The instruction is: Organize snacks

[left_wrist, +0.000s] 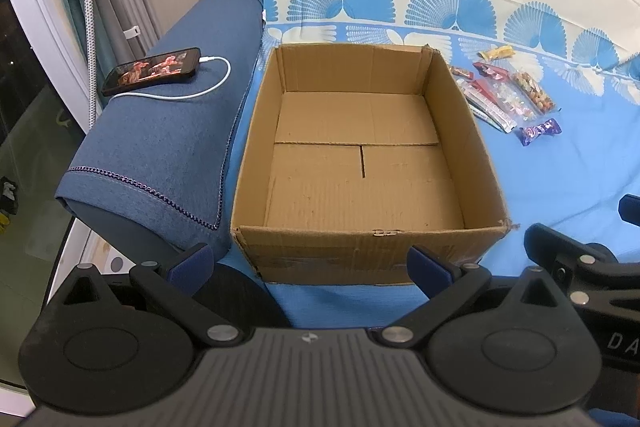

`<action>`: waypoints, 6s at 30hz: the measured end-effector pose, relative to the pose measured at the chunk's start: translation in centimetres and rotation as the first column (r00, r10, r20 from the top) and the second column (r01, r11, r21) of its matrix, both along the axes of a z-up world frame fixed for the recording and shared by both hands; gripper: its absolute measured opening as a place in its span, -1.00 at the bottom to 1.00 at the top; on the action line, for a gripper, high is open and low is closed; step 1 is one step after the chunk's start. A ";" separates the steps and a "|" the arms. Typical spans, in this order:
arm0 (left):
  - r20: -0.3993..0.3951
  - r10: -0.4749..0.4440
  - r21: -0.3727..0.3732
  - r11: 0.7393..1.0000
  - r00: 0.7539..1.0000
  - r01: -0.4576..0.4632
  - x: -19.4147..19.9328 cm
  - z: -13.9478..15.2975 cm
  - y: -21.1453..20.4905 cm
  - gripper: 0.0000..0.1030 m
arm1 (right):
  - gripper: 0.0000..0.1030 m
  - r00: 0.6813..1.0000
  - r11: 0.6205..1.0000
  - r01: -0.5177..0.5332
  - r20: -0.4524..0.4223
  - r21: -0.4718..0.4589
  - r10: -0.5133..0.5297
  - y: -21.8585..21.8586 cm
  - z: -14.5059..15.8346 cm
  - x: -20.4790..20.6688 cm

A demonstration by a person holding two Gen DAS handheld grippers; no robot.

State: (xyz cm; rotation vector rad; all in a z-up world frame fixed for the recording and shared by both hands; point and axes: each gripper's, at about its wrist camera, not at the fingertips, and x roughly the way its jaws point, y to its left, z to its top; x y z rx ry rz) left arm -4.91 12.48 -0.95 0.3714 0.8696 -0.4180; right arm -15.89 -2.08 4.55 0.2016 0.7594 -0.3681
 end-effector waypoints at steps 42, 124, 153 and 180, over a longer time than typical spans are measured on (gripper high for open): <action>0.112 -0.447 0.078 0.894 0.887 0.441 -3.9 23.7 -22.4 1.00 | 1.00 0.829 0.818 0.526 0.074 0.234 -0.554 -25.2 1.6 -6.8; -0.317 -0.105 0.139 0.978 0.943 0.156 20.4 -6.7 -44.6 1.00 | 1.00 0.805 0.742 0.591 -0.172 0.318 -0.567 -41.5 -22.4 11.2; -0.517 0.025 0.011 1.000 0.856 -0.023 26.4 -18.3 -47.8 -0.26 | -0.74 0.724 0.727 0.685 -0.065 -0.048 -0.687 -36.0 -25.5 11.1; -0.157 -0.275 -0.281 0.933 0.948 0.224 14.2 7.4 -32.6 -0.42 | -0.89 0.807 0.838 0.531 0.378 -0.127 -0.454 -29.8 -7.4 2.0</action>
